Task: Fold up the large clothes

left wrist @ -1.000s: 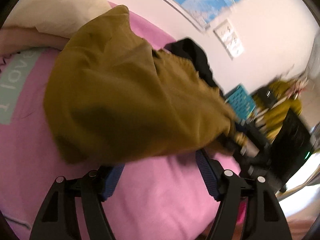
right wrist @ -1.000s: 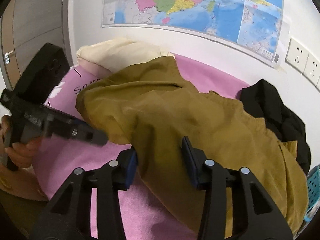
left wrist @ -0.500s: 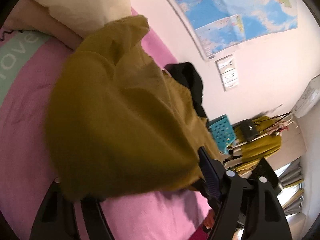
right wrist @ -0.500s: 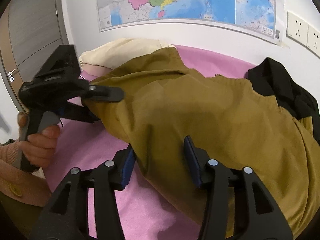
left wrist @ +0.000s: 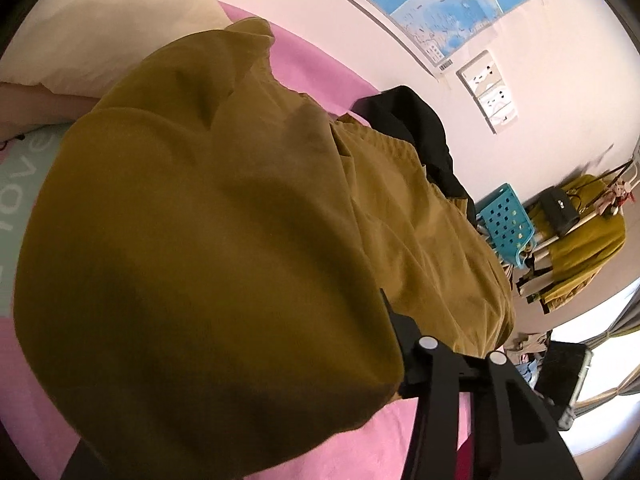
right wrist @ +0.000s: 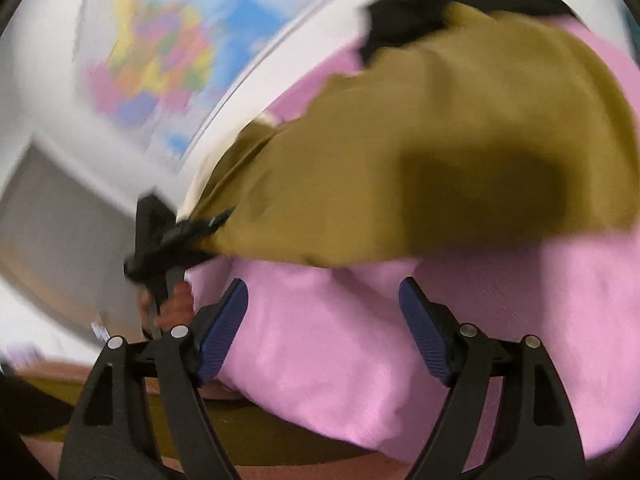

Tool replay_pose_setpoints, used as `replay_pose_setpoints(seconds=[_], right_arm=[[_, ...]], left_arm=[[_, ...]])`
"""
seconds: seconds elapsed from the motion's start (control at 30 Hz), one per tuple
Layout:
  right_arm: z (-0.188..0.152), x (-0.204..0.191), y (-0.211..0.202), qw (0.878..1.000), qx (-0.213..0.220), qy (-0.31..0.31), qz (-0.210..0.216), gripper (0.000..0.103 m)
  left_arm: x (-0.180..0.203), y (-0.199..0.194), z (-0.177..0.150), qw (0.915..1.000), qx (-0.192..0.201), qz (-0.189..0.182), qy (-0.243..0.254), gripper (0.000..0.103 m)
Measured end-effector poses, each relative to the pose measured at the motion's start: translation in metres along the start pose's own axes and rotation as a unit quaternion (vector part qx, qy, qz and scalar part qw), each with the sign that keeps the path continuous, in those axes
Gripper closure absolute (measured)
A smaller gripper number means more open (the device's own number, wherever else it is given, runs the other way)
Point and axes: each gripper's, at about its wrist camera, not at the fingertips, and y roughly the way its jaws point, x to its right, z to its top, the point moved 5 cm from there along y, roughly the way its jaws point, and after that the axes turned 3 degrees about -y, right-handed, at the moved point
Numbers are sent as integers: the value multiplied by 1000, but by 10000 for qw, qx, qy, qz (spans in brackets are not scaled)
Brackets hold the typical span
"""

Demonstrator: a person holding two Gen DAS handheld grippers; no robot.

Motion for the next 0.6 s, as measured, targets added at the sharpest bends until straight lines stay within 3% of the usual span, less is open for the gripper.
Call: replay_pose_setpoints(seconds=[0.17,0.3,0.47,0.6], right_arm=[[14,22,-2,9968,507,623,30,23],[32,25,10,9929,879,744,-284,16],[47,20,25,9843,1300,797,-891,10],[55,18,30,9760,1622,863,-1172,8]], left_arm=[[6,2,6,9998,-187,95,30,58],[12,-2,9,9994,-281,126,158,58],[9,9,8,9987,-453,71,236,40],[2,14,8,9994,-265,-113,195,37]])
